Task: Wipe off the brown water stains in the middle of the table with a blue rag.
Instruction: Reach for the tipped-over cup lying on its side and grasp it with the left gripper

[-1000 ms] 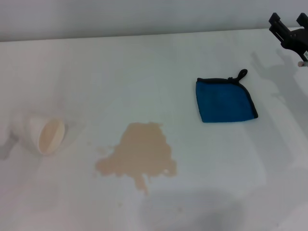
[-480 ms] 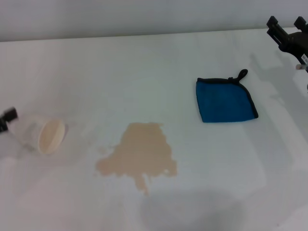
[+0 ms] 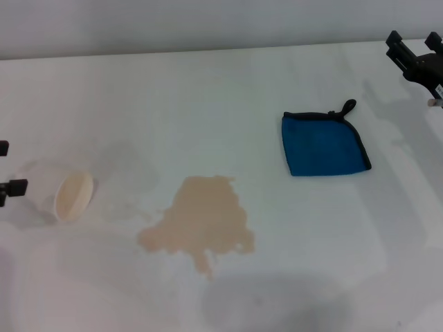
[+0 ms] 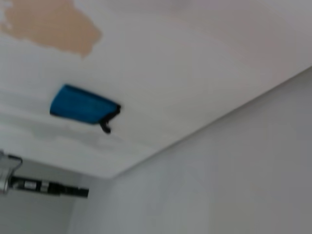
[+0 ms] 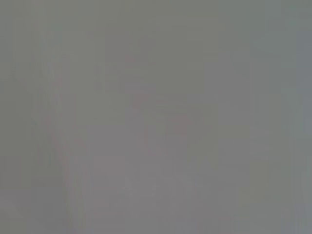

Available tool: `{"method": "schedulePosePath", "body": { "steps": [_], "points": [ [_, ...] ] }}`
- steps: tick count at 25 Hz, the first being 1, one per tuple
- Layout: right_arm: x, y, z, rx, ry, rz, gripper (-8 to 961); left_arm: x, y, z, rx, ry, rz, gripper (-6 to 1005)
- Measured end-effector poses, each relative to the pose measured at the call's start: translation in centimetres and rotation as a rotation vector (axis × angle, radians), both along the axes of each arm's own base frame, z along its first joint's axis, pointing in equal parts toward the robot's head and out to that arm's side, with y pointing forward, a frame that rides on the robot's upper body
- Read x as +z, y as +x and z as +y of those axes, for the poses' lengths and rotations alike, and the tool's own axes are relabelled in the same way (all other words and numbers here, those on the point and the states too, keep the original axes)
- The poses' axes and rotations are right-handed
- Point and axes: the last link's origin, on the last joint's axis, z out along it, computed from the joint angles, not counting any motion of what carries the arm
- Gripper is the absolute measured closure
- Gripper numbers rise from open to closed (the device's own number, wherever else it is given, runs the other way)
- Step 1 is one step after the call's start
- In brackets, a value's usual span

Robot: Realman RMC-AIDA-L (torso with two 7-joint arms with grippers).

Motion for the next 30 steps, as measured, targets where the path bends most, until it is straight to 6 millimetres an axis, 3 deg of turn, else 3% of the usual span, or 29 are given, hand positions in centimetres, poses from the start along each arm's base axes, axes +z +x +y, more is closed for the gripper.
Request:
{"method": "schedulePosePath", "body": {
  "steps": [16,24,30],
  "points": [
    [1.0,0.4,0.9,-0.049,0.038,0.023,79,1.6,4.9,4.0,-0.11,-0.261,0.302,120],
    [2.1,1.5,0.8,-0.125,0.123,0.09,79,2.5,6.9,5.6,-0.256,-0.277,0.394,120],
    [2.9,2.3,0.5,-0.169,0.169,0.116,80,2.5,7.1,6.7,-0.32,-0.261,0.485,119]
  ]
}}
